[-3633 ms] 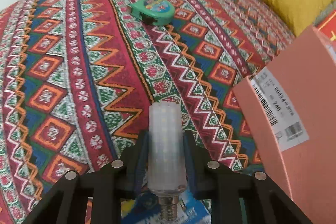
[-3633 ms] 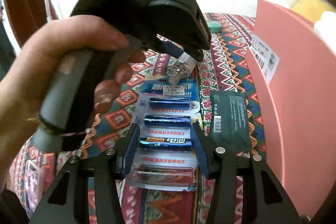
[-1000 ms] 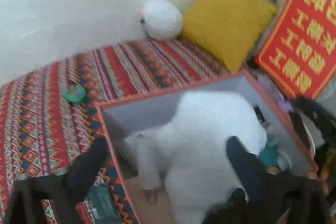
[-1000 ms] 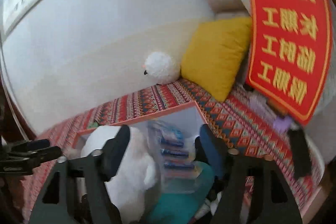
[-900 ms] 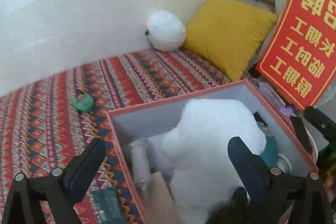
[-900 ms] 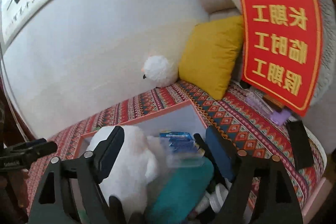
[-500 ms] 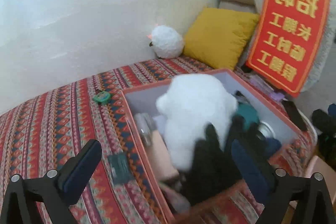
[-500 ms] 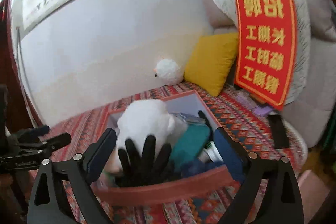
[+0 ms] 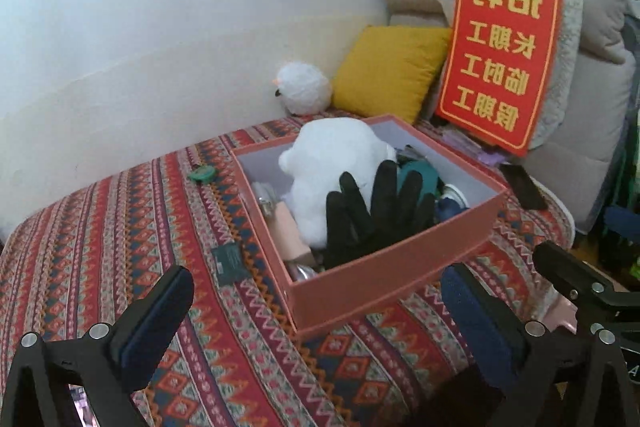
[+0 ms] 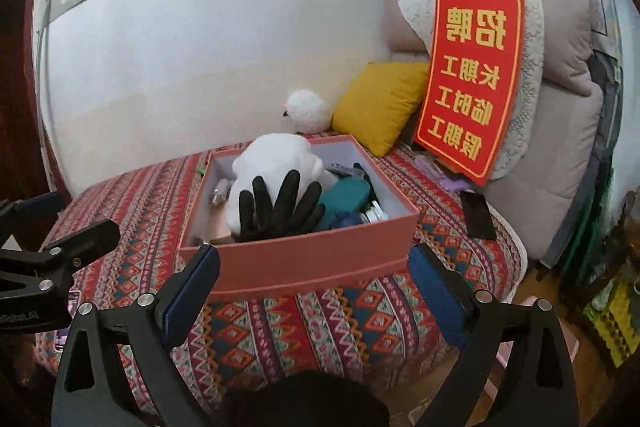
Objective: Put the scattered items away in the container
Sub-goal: 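Withdraw both open tools from the pink container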
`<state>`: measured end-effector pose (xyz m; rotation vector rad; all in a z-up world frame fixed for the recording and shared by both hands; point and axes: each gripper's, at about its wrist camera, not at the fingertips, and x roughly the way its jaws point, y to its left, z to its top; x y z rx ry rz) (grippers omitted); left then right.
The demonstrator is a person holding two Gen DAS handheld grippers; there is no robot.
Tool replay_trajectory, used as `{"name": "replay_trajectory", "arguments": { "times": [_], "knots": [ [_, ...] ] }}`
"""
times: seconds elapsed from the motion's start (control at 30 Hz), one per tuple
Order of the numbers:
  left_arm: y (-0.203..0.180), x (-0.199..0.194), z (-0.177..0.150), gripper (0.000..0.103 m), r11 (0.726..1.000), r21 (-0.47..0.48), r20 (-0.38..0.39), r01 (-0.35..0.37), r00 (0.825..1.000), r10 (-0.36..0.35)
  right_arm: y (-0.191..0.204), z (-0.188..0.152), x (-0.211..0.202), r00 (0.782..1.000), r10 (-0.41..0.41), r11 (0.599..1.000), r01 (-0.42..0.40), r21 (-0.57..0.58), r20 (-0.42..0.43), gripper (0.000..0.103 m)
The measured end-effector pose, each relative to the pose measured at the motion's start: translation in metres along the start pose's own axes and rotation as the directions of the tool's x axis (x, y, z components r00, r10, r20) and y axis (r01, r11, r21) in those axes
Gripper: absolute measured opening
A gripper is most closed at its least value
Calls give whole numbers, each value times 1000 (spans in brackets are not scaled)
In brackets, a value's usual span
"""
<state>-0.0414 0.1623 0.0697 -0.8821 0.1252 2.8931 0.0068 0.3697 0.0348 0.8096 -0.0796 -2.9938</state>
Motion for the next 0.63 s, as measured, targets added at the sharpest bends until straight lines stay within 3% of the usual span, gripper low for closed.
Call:
{"name": "replay_trajectory", "arguments": {
  "times": [0.4,0.63],
  "knots": [
    [5,-32,-9,98,999,-48,55,-14,998,16,-7,-13,-42,999,-36,999,36,26,3,99],
    [-2,-39,-10,101,998,-44,57,34,998,-32,-5,-16,-51,999,-41,999,41,22,-3,99]
  ]
}}
